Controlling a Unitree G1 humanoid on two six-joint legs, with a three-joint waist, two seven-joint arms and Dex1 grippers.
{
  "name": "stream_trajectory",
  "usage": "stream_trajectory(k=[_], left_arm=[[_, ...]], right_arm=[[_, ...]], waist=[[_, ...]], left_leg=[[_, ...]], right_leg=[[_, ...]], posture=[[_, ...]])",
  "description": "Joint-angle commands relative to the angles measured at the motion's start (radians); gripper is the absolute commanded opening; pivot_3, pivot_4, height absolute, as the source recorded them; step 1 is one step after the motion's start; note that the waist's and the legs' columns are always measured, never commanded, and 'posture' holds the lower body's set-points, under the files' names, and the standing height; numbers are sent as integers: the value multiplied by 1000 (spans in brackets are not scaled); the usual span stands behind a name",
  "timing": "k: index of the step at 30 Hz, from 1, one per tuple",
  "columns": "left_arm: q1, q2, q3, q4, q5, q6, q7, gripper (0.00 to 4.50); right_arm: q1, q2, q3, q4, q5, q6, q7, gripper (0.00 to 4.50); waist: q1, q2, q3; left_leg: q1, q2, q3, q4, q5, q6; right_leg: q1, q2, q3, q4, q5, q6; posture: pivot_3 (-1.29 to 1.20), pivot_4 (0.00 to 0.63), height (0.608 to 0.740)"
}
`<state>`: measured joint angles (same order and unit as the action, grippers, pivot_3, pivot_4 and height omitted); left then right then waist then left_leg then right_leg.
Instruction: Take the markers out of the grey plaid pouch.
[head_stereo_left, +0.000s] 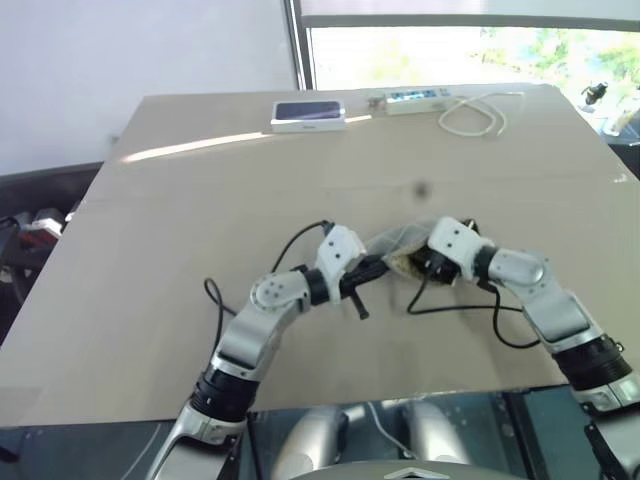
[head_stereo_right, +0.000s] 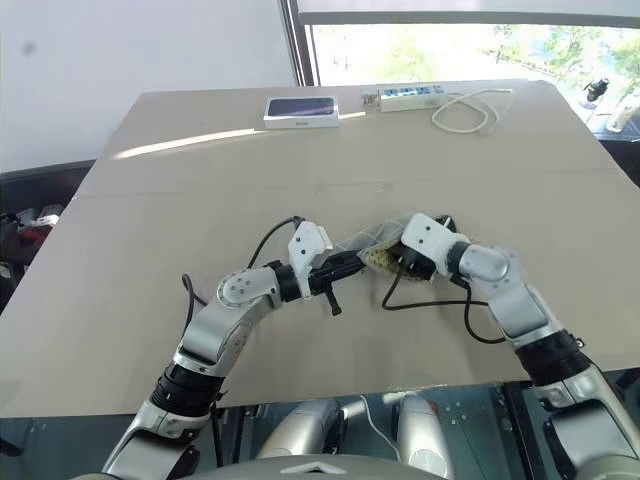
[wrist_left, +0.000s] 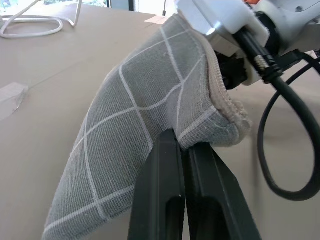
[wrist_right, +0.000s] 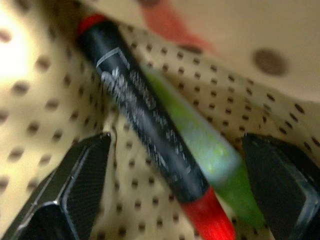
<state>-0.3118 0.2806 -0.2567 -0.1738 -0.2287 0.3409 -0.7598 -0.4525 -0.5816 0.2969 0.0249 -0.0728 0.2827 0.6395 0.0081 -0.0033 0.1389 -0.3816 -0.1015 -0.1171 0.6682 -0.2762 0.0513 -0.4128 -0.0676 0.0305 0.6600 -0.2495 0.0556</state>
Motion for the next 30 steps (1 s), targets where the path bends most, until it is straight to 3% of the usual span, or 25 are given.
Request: stream_trajectory(k=[1, 2, 5, 9, 11, 12, 21, 30], left_arm=[[-17, -10, 0, -32, -25, -13, -12, 0], [-16, -11, -1, -33, -25, -12, -12, 0], [-14, -11, 2, -32, -20, -15, -6, 0], [-17, -13, 11, -16, -5, -29, 12, 0], [-18, -16, 14, -1, 14, -45, 32, 0], [-21, -20, 16, 10, 24, -57, 43, 0], [-53, -43, 12, 106, 98, -138, 99, 0], [-62, -38, 22, 141, 114, -163, 104, 0]], right_arm=[[-24, 1, 23, 130, -54, -3, 11, 4288], [-34, 5, 22, 152, -56, -11, 12, 4288], [-48, 10, 22, 183, -56, -41, 24, 3543], [-29, -1, 10, 139, -51, -48, 41, 1526], [-6, -13, -2, 71, -42, -32, 62, 785], [3, -18, -11, 23, -32, -8, 74, 650], [80, -90, -37, -340, -1, 167, 162, 529], [176, -161, -142, -478, 74, 180, 200, 529]], waist=[[0, 0, 0], [0, 0, 0], [2, 0, 0], [6, 0, 0], [6, -2, -1], [7, -2, -1], [7, -2, -1], [6, -2, 0]], left_leg=[[1, 0, 0, 0, 0, 0], [1, 0, 0, 0, 0, 0], [2, 0, 0, 0, 0, 0], [1, 0, -1, 0, 0, 0], [1, 0, -1, 0, 0, 0], [1, 0, -2, 0, 0, 0], [-2, -1, -4, 0, 0, 0], [-3, 0, -4, -1, 0, 0]], right_leg=[[0, 0, 0, 0, 0, 0], [0, 0, 0, 0, 0, 0], [1, 0, 0, 0, 0, 0], [1, 0, 0, 0, 0, 0], [1, 0, 0, 0, 0, 0], [1, 0, 0, -1, 0, 0], [0, -1, -1, -2, 0, 0], [0, -1, -1, -2, 0, 0]], posture=[[0, 150, 740], [0, 150, 740], [0, 150, 740], [0, 150, 740], [0, 150, 740], [0, 150, 740], [0, 150, 740], [0, 150, 740]])
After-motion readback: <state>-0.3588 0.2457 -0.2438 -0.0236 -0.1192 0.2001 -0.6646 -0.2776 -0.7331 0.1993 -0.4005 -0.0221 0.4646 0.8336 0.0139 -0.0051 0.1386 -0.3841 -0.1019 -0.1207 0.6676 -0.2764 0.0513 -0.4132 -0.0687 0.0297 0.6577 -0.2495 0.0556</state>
